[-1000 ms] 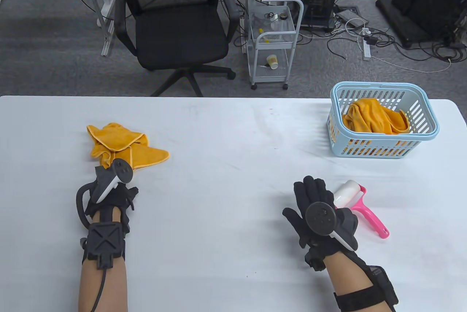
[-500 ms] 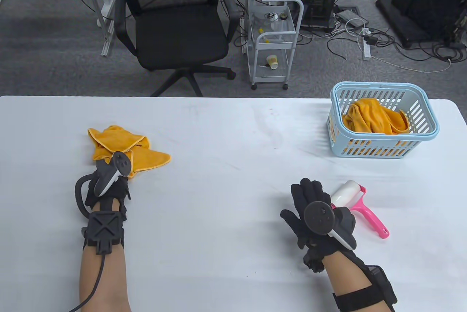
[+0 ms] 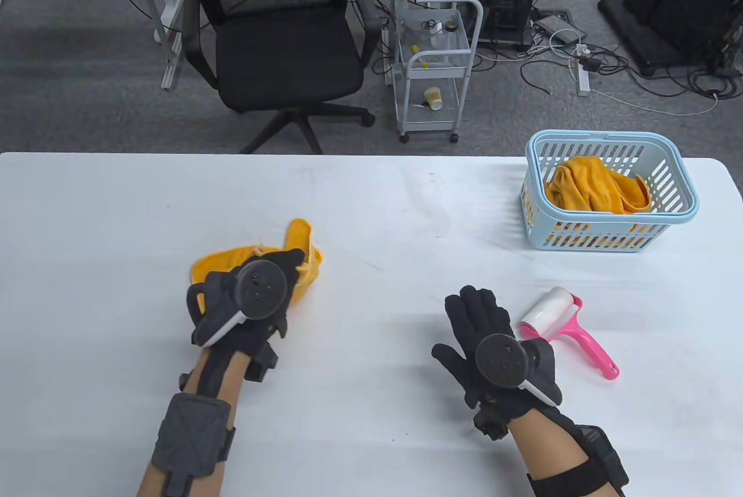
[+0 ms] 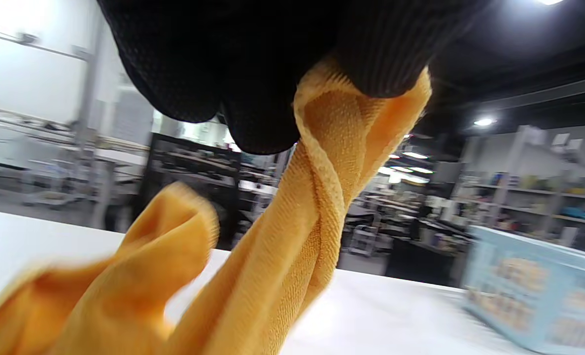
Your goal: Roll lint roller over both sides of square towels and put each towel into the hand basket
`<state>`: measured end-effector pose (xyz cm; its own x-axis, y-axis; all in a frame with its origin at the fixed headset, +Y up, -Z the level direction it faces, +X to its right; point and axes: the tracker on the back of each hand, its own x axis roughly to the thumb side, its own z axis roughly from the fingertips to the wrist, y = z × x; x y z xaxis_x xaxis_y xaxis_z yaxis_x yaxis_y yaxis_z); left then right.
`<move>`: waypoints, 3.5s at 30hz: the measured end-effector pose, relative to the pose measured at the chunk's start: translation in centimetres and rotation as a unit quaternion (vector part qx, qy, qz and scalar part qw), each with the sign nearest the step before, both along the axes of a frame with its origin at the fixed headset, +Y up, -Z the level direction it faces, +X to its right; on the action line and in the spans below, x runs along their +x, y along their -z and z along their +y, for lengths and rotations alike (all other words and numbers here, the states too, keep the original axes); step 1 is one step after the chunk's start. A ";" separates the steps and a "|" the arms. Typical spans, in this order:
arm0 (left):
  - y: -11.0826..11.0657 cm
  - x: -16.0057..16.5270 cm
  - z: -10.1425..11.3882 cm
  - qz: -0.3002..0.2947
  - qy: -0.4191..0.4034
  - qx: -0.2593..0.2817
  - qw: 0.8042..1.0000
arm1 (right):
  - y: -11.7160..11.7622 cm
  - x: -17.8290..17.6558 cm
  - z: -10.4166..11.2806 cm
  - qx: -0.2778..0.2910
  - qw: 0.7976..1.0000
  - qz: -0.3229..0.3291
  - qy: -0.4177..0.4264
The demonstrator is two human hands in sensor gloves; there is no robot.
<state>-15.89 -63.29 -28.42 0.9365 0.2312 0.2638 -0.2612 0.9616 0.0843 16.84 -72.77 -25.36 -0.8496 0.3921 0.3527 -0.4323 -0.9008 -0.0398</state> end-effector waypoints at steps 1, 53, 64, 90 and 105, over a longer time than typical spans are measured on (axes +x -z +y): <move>-0.7 1.3 0.0 -0.017 -0.002 0.007 1.000 | -0.2 -0.2 0.2 0.006 1.000 0.006 0.008; -5.7 5.8 -3.3 -0.153 -0.171 -0.023 0.973 | -2.1 -0.6 2.4 0.083 0.980 0.010 0.183; -5.3 6.2 -4.4 0.010 0.184 0.085 0.979 | -3.5 1.0 5.3 0.169 0.964 -0.008 0.205; -9.1 -3.8 10.6 -0.056 -0.039 0.123 0.990 | -2.2 9.4 13.7 0.079 0.895 0.012 0.438; -1.4 -4.0 11.6 0.006 0.103 0.078 0.992 | 7.9 8.9 12.7 -0.118 0.866 -0.017 0.485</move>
